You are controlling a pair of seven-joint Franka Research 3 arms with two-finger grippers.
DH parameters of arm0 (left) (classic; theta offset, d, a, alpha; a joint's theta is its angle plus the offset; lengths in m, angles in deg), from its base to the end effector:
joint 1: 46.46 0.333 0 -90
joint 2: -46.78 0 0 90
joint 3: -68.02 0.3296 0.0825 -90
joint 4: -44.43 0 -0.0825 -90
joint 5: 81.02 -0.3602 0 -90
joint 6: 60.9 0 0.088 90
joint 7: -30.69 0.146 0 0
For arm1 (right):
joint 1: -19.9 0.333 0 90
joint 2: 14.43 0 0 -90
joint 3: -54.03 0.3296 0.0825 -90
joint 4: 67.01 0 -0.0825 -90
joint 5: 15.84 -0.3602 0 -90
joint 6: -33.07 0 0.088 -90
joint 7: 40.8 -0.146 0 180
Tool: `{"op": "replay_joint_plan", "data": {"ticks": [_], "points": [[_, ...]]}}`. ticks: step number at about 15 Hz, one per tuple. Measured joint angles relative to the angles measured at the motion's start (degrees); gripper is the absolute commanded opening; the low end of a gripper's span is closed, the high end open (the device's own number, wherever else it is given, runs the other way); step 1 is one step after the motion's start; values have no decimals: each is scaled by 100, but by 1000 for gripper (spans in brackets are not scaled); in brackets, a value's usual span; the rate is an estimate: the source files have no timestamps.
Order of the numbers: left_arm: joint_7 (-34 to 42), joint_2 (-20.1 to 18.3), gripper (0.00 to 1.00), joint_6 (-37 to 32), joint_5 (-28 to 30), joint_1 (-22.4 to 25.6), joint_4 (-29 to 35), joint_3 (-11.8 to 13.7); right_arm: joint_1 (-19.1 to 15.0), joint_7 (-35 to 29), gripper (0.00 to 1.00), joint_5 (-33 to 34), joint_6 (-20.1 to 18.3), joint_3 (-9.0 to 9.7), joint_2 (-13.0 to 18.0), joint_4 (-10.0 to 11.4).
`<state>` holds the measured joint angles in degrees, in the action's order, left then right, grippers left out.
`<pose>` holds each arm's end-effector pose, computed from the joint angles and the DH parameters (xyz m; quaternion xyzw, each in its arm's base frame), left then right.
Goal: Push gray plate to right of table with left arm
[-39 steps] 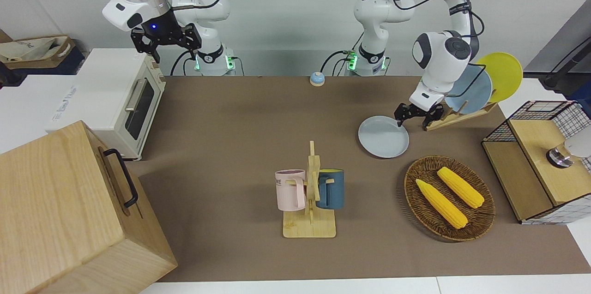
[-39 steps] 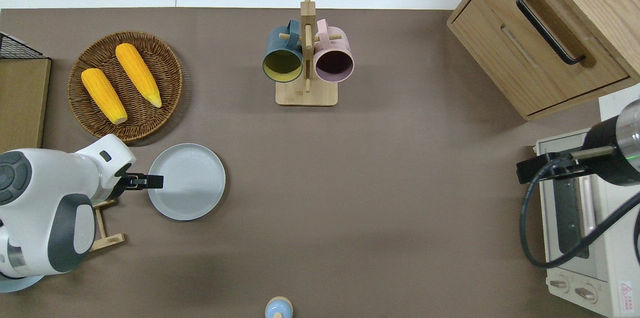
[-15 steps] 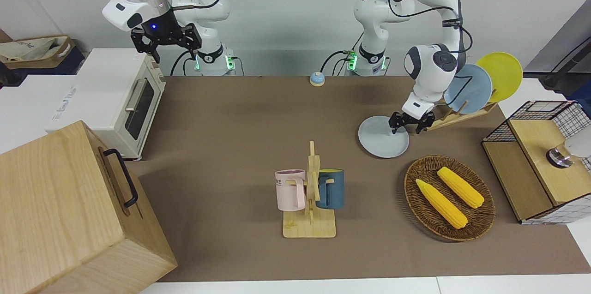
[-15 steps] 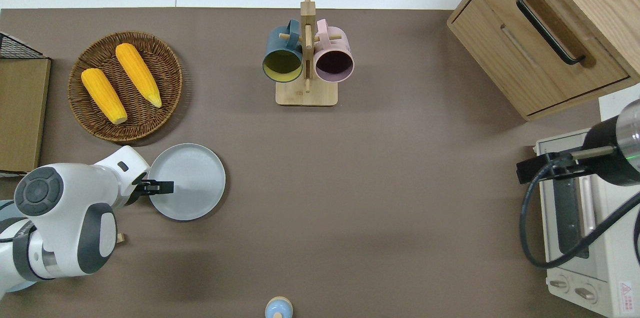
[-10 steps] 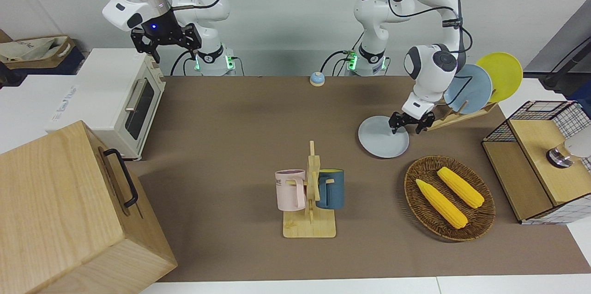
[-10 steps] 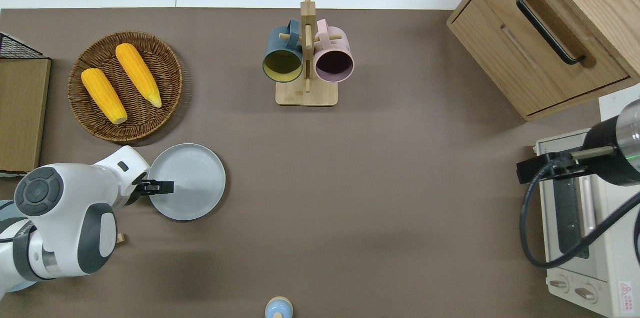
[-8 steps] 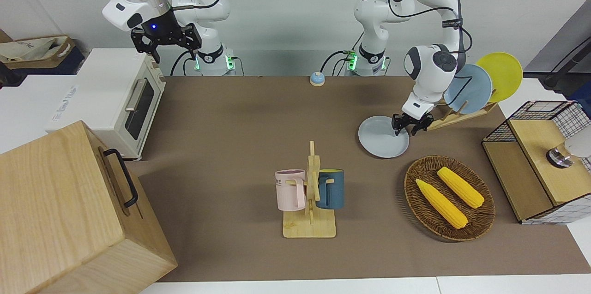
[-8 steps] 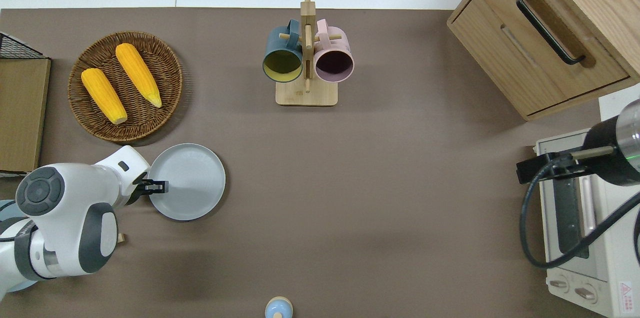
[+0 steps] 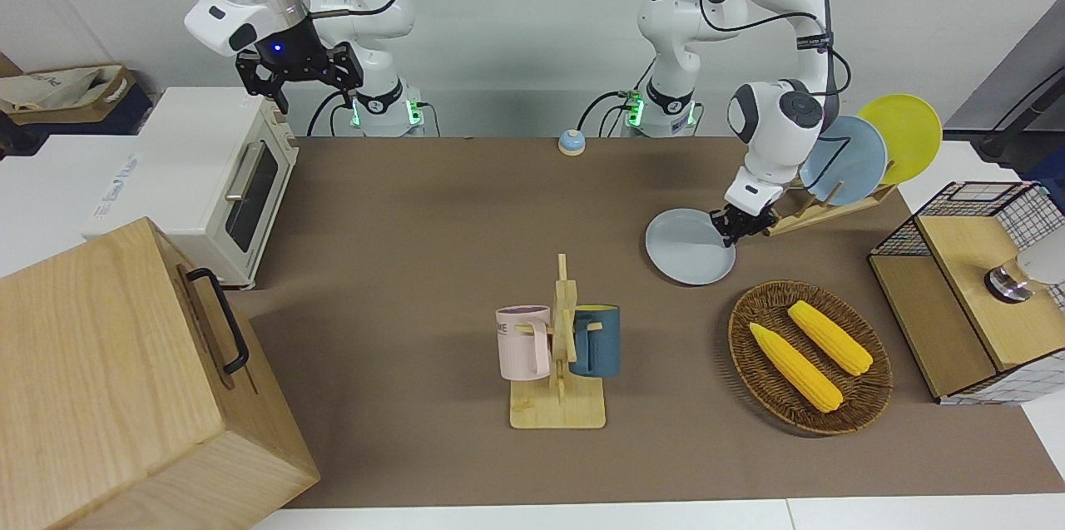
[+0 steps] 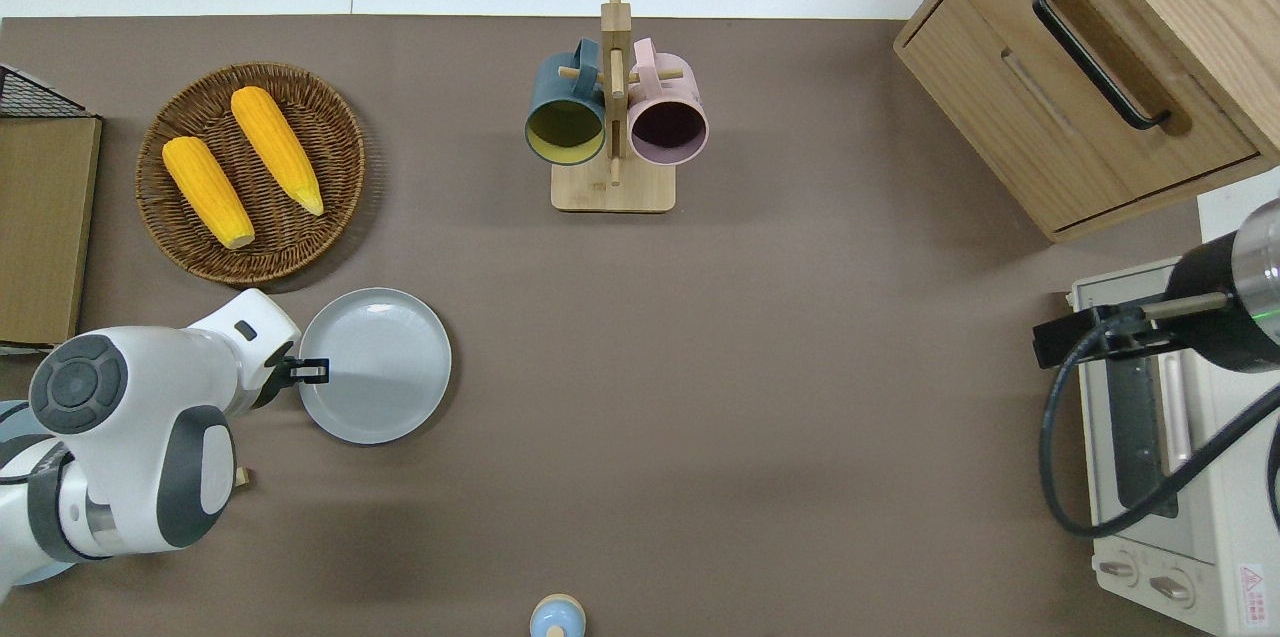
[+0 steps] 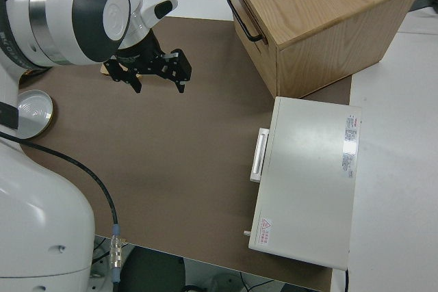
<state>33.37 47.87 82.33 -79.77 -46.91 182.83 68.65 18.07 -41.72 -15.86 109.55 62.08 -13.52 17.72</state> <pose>0.4828 0.0012 0.3008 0.9994 -0.0133 0.0328 0.0059 0.4922 0.0543 0.6285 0.9969 0.0461 -0.0639 0.0049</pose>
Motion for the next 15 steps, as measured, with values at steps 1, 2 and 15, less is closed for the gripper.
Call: {"op": "replay_joint_plan", "data": {"ticks": [1,2,15], "points": [[-1,0,0,0,0,0,0,0,0,0,983,0,0,0,0,0],[-2,1,0,1,0,-1,0,-2,0,0,983,0,0,0,0,0],[-963,56,0,18,-5,-623,3,-111,0,0,983,0,0,0,0,0]]}}
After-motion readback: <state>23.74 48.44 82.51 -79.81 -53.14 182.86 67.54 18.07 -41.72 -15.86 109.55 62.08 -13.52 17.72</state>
